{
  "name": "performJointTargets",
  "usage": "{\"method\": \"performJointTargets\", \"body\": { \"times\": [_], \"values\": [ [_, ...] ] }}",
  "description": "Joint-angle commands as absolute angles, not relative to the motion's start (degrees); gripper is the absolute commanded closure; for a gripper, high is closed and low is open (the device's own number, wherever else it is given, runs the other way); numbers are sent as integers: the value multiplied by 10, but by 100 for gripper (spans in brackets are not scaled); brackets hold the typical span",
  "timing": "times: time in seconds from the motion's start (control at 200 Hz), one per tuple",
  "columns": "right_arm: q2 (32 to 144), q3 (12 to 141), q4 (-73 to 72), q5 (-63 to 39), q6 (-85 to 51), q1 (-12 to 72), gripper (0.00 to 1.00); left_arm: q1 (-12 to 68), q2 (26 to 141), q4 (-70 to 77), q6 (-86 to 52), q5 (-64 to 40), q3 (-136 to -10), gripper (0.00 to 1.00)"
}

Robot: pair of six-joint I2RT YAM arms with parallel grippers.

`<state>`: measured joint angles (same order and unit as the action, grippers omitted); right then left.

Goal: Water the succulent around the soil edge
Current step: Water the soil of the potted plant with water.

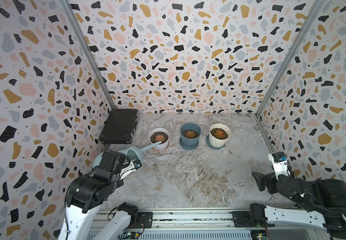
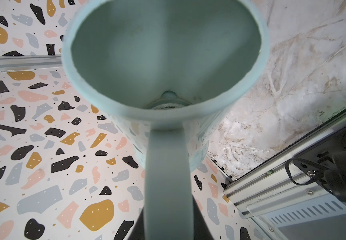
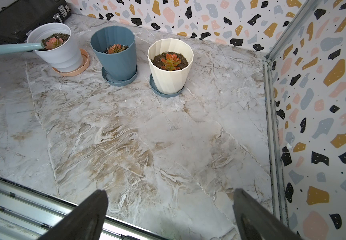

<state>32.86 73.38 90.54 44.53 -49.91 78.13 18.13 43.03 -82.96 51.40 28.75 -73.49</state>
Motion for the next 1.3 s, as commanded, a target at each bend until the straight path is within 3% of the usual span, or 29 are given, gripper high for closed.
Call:
{"method": "performJointTargets", "body": {
  "times": [0.0,1.297],
  "values": [
    [328,735,1034,451,-504,784,1,184,427,-815,510,291,-744,100],
    [312,735,1034,460,-515,784,2,215,527,-790,545,330,-817,100]
  ]
}}
